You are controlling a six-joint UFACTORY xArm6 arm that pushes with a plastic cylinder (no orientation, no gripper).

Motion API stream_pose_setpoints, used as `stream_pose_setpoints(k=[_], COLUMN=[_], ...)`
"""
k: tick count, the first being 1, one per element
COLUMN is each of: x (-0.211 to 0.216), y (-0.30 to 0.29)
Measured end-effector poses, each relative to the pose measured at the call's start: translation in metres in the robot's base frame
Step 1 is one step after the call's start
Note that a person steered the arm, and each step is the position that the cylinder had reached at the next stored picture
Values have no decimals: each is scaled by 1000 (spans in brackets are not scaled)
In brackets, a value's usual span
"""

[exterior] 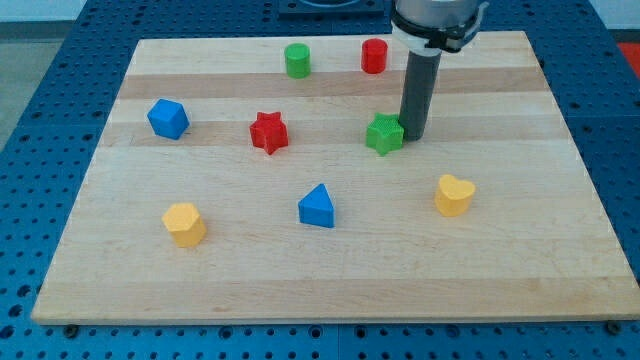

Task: Move yellow heart horizontally right to blue triangle

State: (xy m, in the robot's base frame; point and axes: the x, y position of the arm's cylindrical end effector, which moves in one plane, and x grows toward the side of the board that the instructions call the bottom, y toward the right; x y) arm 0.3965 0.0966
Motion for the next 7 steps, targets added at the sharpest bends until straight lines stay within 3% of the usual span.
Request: stream_pose_setpoints(k=[2,4,7], x=[57,87,86], y=[6,9,48])
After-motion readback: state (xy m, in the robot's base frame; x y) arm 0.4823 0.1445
